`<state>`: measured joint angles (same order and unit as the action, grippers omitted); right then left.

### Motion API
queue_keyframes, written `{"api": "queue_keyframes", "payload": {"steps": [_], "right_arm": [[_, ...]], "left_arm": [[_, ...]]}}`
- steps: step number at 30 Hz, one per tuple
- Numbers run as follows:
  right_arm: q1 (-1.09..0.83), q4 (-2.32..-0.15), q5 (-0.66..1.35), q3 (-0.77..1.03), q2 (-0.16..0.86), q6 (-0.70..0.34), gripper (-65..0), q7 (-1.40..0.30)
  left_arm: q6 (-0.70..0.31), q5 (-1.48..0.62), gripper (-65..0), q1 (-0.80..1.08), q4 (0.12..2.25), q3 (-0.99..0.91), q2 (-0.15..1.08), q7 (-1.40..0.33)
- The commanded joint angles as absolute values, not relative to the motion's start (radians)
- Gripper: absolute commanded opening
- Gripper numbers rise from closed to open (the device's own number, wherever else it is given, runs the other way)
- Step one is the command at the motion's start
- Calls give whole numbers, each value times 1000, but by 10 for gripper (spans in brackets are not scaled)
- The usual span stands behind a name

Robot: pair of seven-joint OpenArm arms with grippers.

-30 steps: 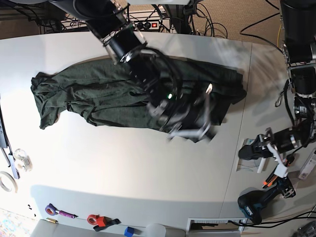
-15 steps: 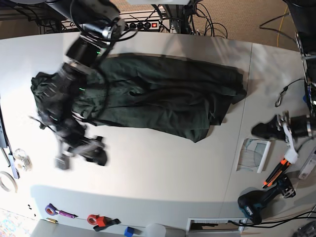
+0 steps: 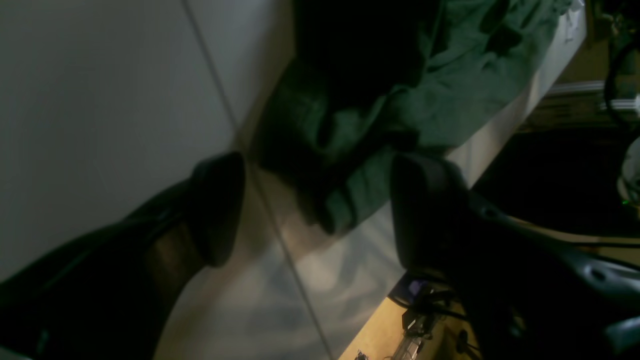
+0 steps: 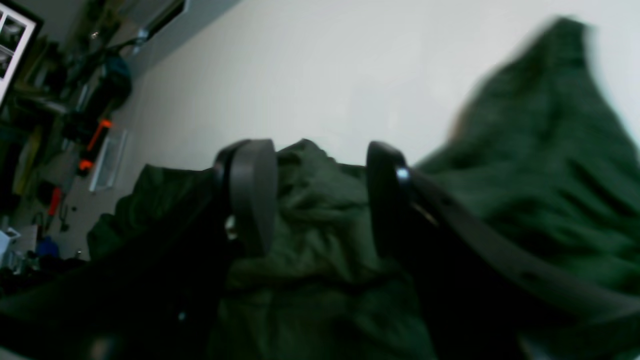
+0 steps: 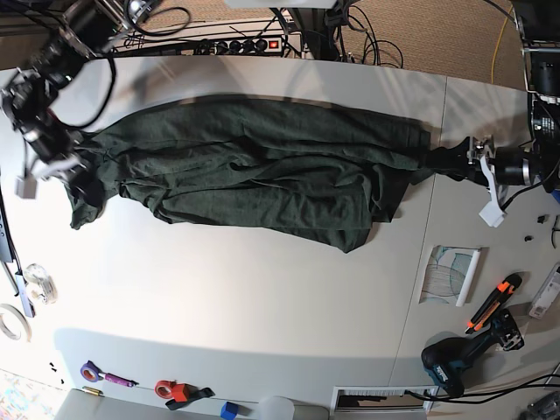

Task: Layout the t-shirt on the table in an organized manner, then fold the t-shirt properly
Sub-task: 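Grasp the shirt's side edge with the left gripper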

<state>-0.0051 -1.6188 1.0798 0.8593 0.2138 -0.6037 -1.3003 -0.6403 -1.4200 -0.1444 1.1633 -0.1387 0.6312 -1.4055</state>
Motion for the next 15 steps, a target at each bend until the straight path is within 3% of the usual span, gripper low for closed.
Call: {"api": "queue_keyframes", "payload": {"steps": [1, 15], "right_arm": [[-2, -1636, 1123, 880, 242, -614, -362, -1282], [-56, -1636, 1163, 983, 280, -617, -362, -1290]], "left_arm": [[-635, -1446, -194, -155, 1177, -146, 641, -1396], [-575, -1267, -194, -158, 1177, -146, 458, -1306]]}}
